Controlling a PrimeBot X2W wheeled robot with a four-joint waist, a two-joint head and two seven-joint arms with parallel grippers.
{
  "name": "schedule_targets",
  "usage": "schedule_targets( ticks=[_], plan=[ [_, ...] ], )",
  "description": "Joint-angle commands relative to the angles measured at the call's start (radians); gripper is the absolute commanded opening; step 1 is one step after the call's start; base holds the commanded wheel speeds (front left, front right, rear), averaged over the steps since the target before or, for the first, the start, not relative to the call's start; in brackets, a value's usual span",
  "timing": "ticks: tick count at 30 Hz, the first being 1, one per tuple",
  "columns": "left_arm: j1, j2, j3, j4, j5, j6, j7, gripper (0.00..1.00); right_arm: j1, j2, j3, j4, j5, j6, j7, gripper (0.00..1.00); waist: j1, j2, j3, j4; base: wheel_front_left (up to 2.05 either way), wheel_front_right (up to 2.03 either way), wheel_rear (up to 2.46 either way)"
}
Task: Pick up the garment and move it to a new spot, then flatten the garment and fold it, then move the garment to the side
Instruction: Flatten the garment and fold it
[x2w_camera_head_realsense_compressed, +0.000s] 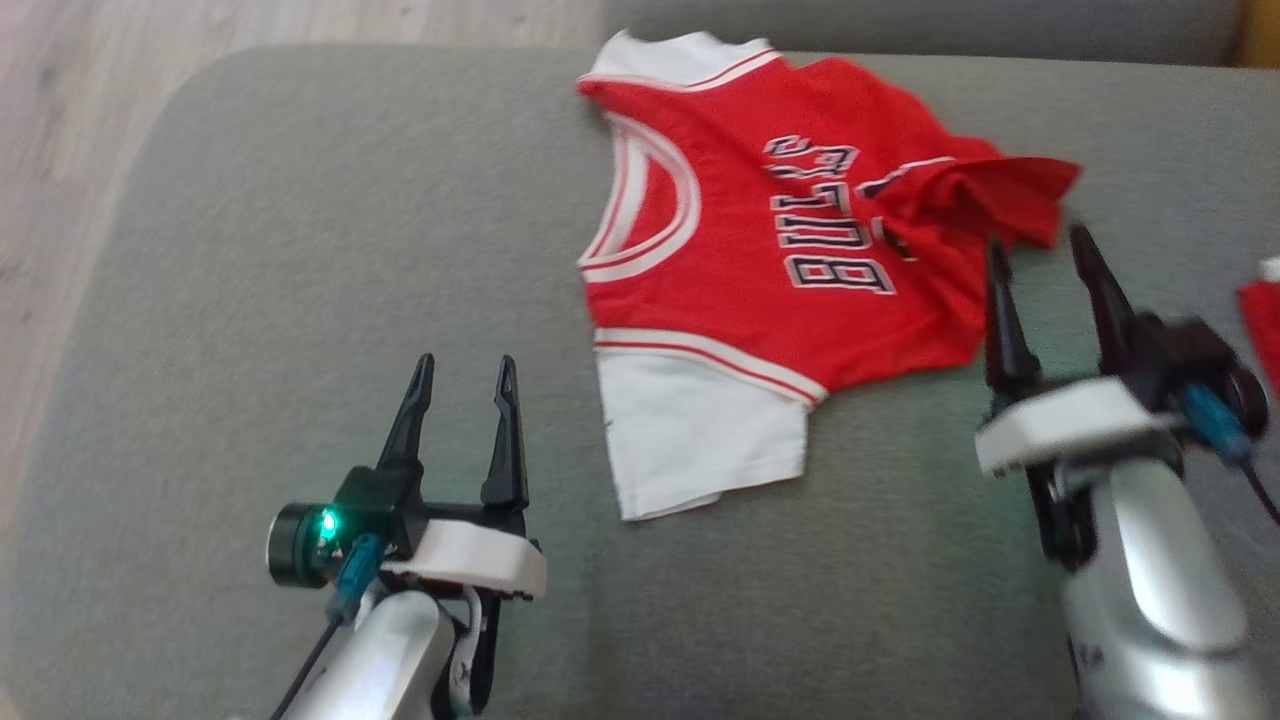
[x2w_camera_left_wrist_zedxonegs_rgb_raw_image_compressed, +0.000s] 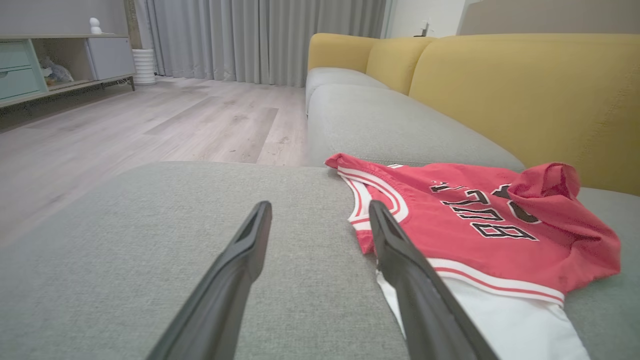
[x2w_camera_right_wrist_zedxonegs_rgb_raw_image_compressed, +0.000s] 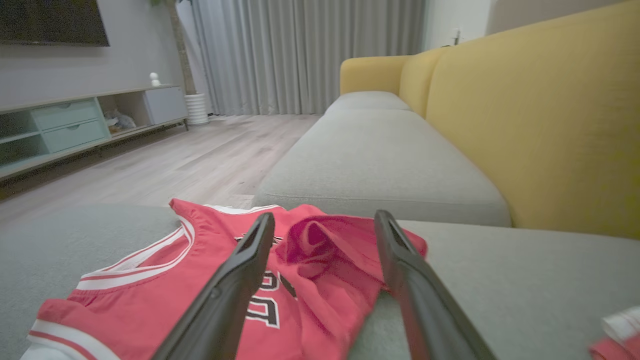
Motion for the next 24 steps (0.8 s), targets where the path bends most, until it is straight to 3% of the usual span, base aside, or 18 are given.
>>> schedule_targets(
  ticks=[1, 10, 24],
  plan=[
    [-0.009, 0.016, 0.040, -0.033, 0.010, 0.000, -0.008, 1.00, 0.006, 0.005, 0.016, -0.051, 0.016, 0.007, -0.013, 1.00, 0.0001, 0.0000, -0.028, -0.037, 0.00, 0.00, 0.00],
    [0.005, 0.018, 0.030, -0.030, 0.012, -0.004, -0.008, 1.00, 0.173, 0.005, -0.007, -0.163, 0.068, 0.007, -0.018, 1.00, 0.0001, 0.0000, -0.037, -0.089, 0.00, 0.00, 0.00],
    [-0.035, 0.012, 0.016, -0.027, 0.016, -0.009, -0.003, 1.00, 0.075, 0.005, 0.055, -0.163, -0.010, 0.007, 0.070, 1.00, 0.0001, 0.0000, 0.029, -0.025, 0.00, 0.00, 0.00]
  ],
)
